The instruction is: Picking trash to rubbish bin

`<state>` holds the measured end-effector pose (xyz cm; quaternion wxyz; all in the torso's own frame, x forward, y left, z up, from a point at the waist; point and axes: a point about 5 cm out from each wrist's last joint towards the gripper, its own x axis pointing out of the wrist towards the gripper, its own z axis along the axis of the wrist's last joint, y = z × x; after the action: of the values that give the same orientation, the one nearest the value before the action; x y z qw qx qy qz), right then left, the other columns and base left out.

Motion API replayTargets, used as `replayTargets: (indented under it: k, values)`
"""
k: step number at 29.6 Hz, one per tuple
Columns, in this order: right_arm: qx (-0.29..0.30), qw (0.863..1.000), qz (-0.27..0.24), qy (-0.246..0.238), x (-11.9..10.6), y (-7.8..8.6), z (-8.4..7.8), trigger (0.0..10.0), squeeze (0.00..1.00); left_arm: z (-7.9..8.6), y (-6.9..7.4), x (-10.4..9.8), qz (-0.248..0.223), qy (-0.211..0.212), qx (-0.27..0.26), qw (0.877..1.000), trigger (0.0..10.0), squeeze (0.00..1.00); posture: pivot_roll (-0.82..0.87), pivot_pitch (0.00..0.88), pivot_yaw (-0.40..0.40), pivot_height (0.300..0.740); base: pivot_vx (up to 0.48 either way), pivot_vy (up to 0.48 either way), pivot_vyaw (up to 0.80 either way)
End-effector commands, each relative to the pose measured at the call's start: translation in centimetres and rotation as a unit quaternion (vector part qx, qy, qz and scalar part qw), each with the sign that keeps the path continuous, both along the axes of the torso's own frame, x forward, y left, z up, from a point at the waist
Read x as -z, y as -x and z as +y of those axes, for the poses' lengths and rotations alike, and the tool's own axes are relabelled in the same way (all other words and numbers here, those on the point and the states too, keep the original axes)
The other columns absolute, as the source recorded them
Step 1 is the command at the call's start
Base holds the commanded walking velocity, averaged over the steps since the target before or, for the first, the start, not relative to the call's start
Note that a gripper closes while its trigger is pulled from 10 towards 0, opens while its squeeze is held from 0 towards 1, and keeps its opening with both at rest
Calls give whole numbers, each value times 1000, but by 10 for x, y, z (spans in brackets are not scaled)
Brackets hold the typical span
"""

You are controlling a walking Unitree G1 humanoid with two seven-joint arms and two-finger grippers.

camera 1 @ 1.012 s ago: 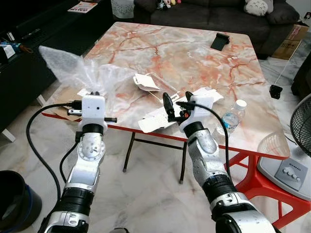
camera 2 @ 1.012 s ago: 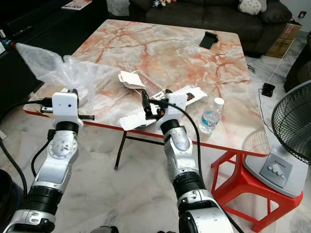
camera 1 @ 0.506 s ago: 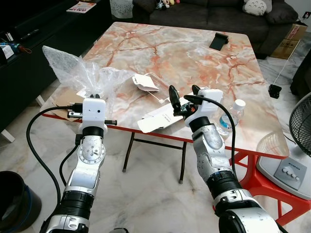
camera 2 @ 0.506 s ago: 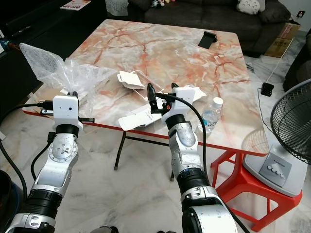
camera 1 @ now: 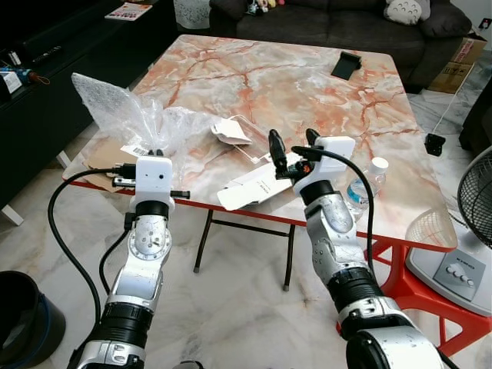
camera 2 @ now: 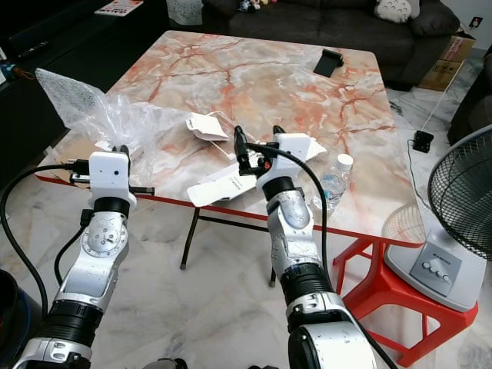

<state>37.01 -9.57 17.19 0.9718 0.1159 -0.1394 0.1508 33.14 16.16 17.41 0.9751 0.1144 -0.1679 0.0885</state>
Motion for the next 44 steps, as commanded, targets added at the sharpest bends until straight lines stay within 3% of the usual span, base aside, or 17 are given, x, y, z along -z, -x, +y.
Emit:
replayTargets:
  k: [1,4,25,44]
  values:
    - [11,1000,0,7,-2,-1,-2,10000,0,1,2,1,-3,8,3,1000,10000,0,133,103,-32,728,0,0,0]
    - [11,1000,-7,-10,-4,0,-2,10000,0,1,3,2,-7,11,4,1000,10000,0,136,97,-29,728,0,0,0]
    - [26,1000,-4,-4,-3,0,-3,10000,0,-4,2,-1,-20,30,20,999,10000,0,131,68,-23,728,0,0,0]
    - [27,1000,0,1,0,1,-2,10000,0,-6,2,0,-19,32,21,999,10000,0,123,93,-36,728,0,0,0]
